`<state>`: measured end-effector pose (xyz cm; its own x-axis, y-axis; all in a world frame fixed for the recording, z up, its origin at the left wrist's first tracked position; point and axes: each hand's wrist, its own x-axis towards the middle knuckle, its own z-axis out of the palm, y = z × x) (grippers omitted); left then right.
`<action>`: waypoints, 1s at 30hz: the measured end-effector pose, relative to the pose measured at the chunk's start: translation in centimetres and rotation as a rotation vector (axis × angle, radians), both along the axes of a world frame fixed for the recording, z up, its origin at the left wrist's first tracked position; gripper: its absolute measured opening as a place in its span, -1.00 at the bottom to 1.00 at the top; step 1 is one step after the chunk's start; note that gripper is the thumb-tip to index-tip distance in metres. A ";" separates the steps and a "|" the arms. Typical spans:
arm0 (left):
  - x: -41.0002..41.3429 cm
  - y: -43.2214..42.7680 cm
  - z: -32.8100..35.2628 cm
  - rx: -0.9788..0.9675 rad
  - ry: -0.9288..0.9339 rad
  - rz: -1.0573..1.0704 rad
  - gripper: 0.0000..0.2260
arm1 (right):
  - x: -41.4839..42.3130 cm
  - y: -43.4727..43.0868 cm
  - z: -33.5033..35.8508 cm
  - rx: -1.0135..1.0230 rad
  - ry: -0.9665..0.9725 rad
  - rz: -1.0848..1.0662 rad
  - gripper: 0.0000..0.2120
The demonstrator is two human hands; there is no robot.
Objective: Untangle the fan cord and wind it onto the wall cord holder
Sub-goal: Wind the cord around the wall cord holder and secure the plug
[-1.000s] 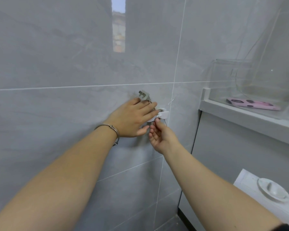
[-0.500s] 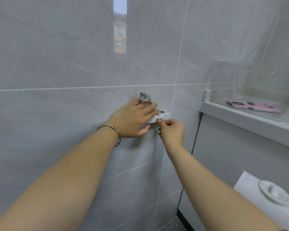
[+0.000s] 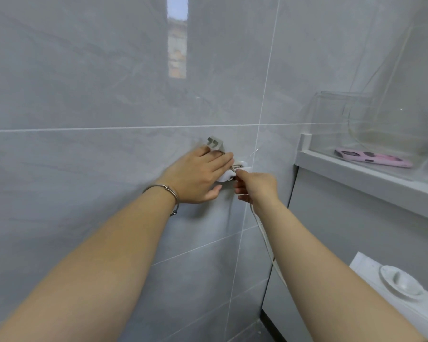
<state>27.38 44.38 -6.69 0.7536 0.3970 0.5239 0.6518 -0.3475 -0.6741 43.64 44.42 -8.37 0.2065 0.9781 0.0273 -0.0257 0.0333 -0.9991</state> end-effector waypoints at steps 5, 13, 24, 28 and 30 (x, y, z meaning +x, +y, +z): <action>0.1 0.1 0.0 0.029 -0.019 0.001 -0.49 | 0.1 -0.1 -0.4 0.125 -0.282 -0.072 -0.77; 0.1 -0.1 0.4 0.126 -0.098 -0.020 -0.61 | -1.1 -1.1 -0.5 0.413 -0.390 -0.179 -0.87; -0.7 -1.7 1.8 0.275 -0.232 0.057 -0.73 | -1.3 -0.4 2.0 0.377 -0.780 -0.174 -0.88; -0.5 -2.3 2.8 0.217 -0.193 0.125 -0.79 | -0.7 -0.2 3.1 0.427 -1.010 -0.122 -0.90; -0.4 -2.5 2.6 0.148 -0.181 0.137 -0.79 | -0.1 0.1 3.7 0.453 -1.144 -0.098 -0.89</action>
<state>26.99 41.84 -4.09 0.5867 0.3982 0.7051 0.8005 -0.1538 -0.5792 43.51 44.47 -4.65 -0.0873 0.8153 0.5725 0.8775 0.3349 -0.3432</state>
